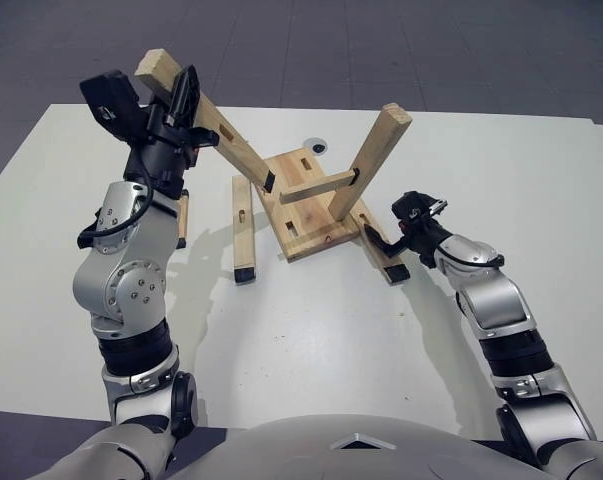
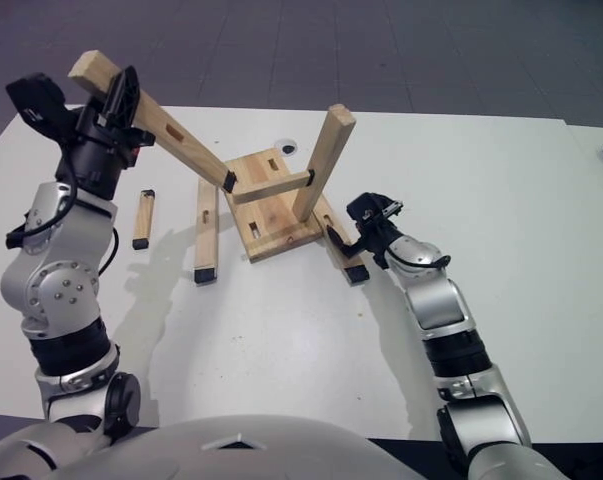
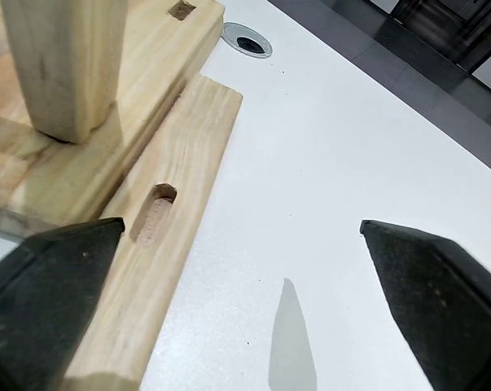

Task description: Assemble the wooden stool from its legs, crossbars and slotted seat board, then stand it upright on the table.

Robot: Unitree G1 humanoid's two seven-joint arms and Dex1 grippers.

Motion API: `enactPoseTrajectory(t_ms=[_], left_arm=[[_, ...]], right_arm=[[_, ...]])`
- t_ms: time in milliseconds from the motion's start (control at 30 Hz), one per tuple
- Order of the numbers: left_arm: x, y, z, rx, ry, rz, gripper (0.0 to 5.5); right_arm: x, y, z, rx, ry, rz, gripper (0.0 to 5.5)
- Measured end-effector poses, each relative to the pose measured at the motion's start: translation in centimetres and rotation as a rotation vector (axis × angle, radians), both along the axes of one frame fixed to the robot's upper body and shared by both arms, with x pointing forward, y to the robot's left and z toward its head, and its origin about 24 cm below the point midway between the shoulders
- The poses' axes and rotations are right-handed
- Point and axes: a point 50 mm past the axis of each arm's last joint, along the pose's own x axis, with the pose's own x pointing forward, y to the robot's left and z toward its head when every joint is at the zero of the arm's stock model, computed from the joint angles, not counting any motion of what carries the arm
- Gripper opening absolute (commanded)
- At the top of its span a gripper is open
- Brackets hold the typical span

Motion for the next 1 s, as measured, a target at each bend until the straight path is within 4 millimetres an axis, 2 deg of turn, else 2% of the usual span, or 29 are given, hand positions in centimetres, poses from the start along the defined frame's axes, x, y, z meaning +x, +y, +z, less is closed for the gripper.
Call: enactPoseTrajectory(t_ms=[267, 400, 467, 533, 600, 733, 1000], left_arm=[[-0.2, -0.7, -0.1, -0.014, 0.006, -0.015, 1.04], [-0.2, -0.6, -0.1, -0.014, 0.008, -0.005, 1.04], [-0.3, -0.6, -0.1, -0.013, 0.009, 0.000, 1.04], [-0.2, -0.6, -0.1, -0.009, 0.011, 0.011, 1.04], [-0.2, -0.5, -0.2, -0.008, 0.012, 0.016, 1.04], [-0.2, -0.4, -0.1, -0.010, 0.012, 0.021, 1.04], [-0.3, -0.2, -0.2, -0.020, 0.019, 0.011, 1.04]], right_arm=[[0.3, 0.6, 0.0, -0.087, -0.039, 0.041, 5.40], [0.7, -0.6, 0.5, -0.201, -0.084, -0.007, 5.40], [0.4, -0.7, 1.1, -0.124, -0.057, -0.019, 5.40], [-0.2, 0.3, 2.2, -0.019, -0.055, 0.020, 5.40], [-0.6, 0.9, 2.5, 0.005, -0.058, 0.046, 5.40], [-0.6, 1.5, 2.1, -0.015, -0.059, 0.043, 5.40], [0.3, 1.4, -0.6, -0.094, -0.011, 0.009, 5.40]])
